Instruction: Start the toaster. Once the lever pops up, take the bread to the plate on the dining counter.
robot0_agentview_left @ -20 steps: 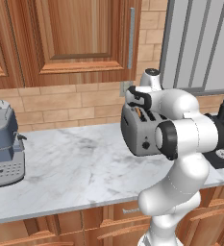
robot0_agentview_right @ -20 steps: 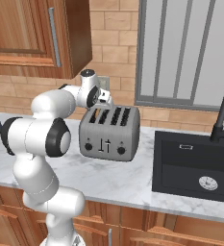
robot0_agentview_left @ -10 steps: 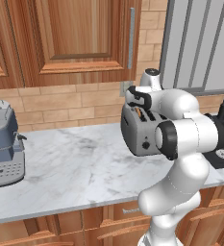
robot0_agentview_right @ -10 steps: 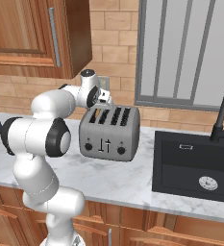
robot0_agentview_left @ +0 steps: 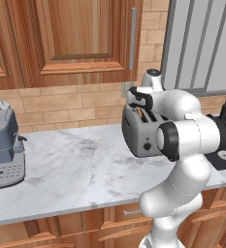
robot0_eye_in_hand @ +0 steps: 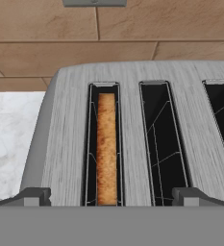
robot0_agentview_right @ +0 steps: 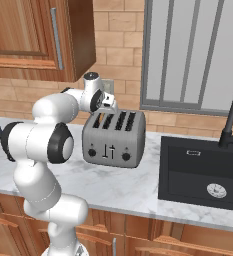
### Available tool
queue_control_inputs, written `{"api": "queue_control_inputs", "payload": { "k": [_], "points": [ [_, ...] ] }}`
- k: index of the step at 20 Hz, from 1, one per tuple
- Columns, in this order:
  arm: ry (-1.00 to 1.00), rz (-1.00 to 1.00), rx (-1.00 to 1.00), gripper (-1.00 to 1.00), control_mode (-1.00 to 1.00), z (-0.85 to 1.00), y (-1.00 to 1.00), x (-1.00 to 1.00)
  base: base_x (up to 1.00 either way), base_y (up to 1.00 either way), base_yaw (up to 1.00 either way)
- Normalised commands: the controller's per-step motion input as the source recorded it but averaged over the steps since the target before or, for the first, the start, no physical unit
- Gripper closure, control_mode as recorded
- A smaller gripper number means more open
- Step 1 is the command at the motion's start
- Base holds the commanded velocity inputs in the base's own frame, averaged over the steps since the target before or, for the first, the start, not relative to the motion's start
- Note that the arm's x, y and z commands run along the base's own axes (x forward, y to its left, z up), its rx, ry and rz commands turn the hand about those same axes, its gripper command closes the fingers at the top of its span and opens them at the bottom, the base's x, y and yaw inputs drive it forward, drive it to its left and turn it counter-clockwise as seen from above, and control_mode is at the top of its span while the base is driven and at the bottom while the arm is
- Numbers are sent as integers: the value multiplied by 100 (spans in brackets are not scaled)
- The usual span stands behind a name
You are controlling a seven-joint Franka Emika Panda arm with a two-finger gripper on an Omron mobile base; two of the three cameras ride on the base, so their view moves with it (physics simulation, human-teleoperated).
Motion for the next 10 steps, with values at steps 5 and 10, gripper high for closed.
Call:
{"api": "queue_control_inputs", "payload": {
  "k": [5,10],
  "points": [
    [0,0,0,-100,-100,0,0,0,0,0,0],
    [0,0,0,-100,-100,0,0,0,0,0,0]
  ]
}}
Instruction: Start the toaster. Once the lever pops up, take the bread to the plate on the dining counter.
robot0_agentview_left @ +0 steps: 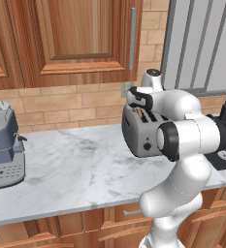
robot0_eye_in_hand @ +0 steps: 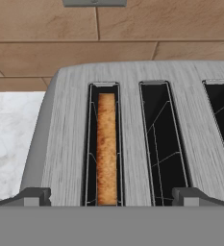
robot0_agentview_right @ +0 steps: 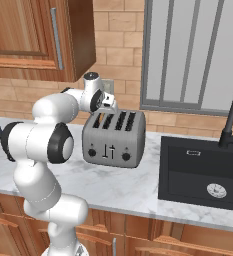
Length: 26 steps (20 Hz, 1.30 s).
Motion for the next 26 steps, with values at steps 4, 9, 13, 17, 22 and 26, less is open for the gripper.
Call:
{"api": "queue_control_inputs", "payload": {
  "k": [4,9,13,17,22,26],
  "points": [
    [0,0,0,-100,-100,0,0,0,0,0,0],
    [0,0,0,-100,-100,0,0,0,0,0,0],
    [0,0,0,-100,-100,0,0,0,0,0,0],
    [0,0,0,-100,-100,0,0,0,0,0,0],
    [0,0,0,-100,-100,0,0,0,0,0,0],
    [0,0,0,-100,-100,0,0,0,0,0,0]
  ]
}}
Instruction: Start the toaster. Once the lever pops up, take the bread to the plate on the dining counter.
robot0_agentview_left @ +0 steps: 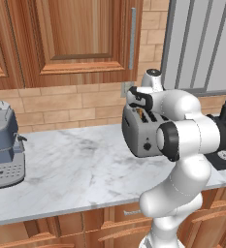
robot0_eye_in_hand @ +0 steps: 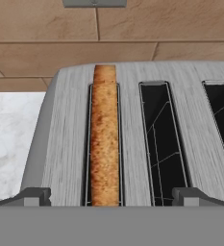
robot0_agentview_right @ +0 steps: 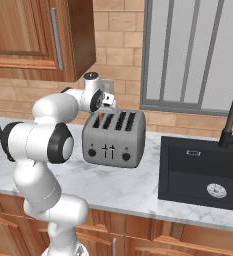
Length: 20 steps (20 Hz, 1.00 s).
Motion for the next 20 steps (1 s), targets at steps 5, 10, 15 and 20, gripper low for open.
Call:
{"api": "queue_control_inputs", "payload": {
  "k": [5,10,15,20],
  "points": [
    [0,0,0,-100,-100,0,0,0,0,0,0],
    [0,0,0,100,-100,0,0,0,0,0,0],
    [0,0,0,100,-100,0,0,0,0,0,0],
    [0,0,0,100,-100,0,0,0,0,0,0]
  ]
}}
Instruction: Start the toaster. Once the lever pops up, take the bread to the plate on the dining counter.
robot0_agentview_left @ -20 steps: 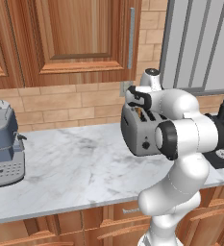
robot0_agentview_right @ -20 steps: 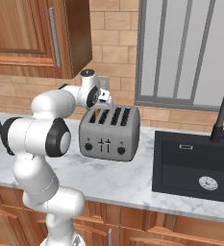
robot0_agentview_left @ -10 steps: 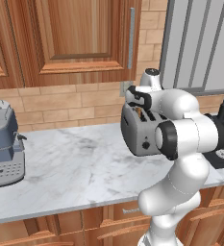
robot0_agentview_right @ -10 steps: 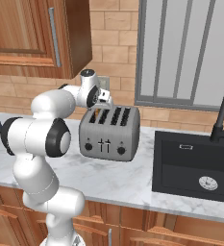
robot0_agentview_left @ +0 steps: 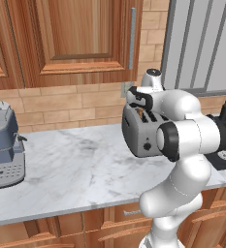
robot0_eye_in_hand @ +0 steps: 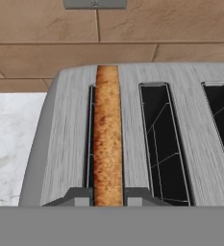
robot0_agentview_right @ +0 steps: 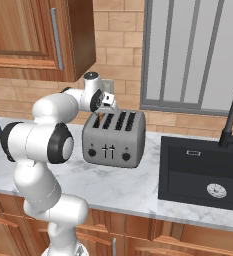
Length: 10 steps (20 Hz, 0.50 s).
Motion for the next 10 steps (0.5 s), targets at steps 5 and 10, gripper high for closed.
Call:
{"api": "queue_control_inputs", "payload": {
  "k": [5,10],
  "points": [
    [0,0,0,100,-100,0,0,0,0,0,0],
    [0,0,0,100,-100,0,0,0,0,0,0]
  ]
}}
